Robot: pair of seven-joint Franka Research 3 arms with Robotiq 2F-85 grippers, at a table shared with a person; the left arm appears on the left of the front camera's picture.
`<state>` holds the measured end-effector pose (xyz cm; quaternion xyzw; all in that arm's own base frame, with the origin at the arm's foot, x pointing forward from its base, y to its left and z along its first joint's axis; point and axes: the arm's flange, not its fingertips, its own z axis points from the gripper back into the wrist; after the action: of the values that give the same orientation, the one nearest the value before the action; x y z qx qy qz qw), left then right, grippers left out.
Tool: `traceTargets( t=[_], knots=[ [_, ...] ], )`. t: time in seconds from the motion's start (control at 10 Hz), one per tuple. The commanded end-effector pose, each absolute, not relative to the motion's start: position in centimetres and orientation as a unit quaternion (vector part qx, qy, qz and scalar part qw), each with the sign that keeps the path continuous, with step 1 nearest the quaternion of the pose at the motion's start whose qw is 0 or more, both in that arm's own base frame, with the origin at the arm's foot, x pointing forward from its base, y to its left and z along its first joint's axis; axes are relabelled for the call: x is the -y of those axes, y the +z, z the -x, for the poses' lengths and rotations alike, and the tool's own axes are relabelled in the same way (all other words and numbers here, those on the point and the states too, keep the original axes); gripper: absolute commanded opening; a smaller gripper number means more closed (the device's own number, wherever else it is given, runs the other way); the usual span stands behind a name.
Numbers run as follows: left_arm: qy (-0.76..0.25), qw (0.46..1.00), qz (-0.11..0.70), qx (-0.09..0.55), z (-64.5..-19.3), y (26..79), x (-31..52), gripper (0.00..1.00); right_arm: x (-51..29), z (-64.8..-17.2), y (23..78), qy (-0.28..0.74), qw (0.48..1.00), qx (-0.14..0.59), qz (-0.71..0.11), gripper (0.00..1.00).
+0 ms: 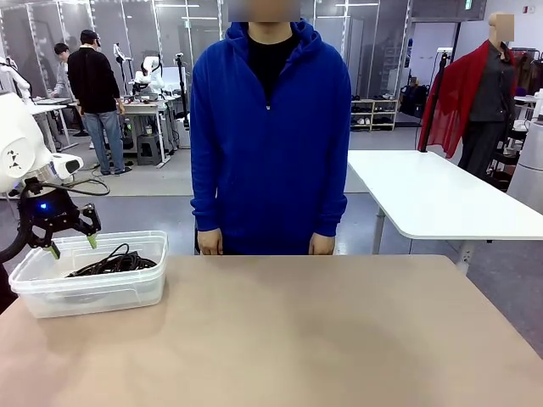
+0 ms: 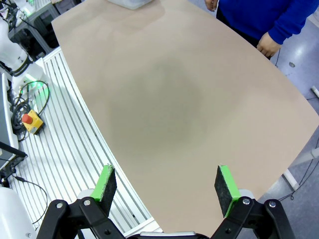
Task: Organize and store the cables.
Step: Place the USB Extension Cable into the Organizing box.
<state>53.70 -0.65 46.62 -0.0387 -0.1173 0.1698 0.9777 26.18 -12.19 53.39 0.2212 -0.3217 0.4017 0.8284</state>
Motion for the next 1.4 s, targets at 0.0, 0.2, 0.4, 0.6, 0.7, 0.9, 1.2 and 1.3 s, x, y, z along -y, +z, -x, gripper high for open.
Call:
traceTargets(
  t=[0.0,0.2,0.4,0.6,0.7,0.9,1.2,1.3],
  knots=[
    [0.134,0.983,0.031,0.122,-52.3,47.5,0.7,1.00,12.2,-26.2,53.4,0.402,0.826,0.326,-0.224,1.00],
    [0.120,0.983,0.035,0.133,-51.3,47.1,1.1,1.00,12.2,-26.2,53.4,0.402,0.826,0.326,-0.224,1.00],
    [0.111,0.983,0.070,0.128,-48.4,45.5,0.8,1.00,12.2,-26.2,53.4,0.402,0.826,0.326,-0.224,1.00],
    [0.126,0.983,0.033,0.125,-51.7,47.2,1.3,1.00,12.2,-26.2,53.4,0.402,0.826,0.326,-0.224,1.00],
    [0.126,0.983,0.033,0.125,-51.7,47.2,1.3,1.00,12.2,-26.2,53.4,0.402,0.826,0.326,-0.224,1.00],
    [0.126,0.983,0.033,0.125,-51.7,47.2,1.3,1.00,12.2,-26.2,53.4,0.402,0.826,0.326,-0.224,1.00],
    [0.126,0.983,0.033,0.125,-51.7,47.2,1.3,1.00,12.2,-26.2,53.4,0.402,0.826,0.326,-0.224,1.00],
    [0.126,0.983,0.033,0.125,-51.7,47.2,1.3,1.00,12.2,-26.2,53.4,0.402,0.826,0.326,-0.224,1.00]
  ],
)
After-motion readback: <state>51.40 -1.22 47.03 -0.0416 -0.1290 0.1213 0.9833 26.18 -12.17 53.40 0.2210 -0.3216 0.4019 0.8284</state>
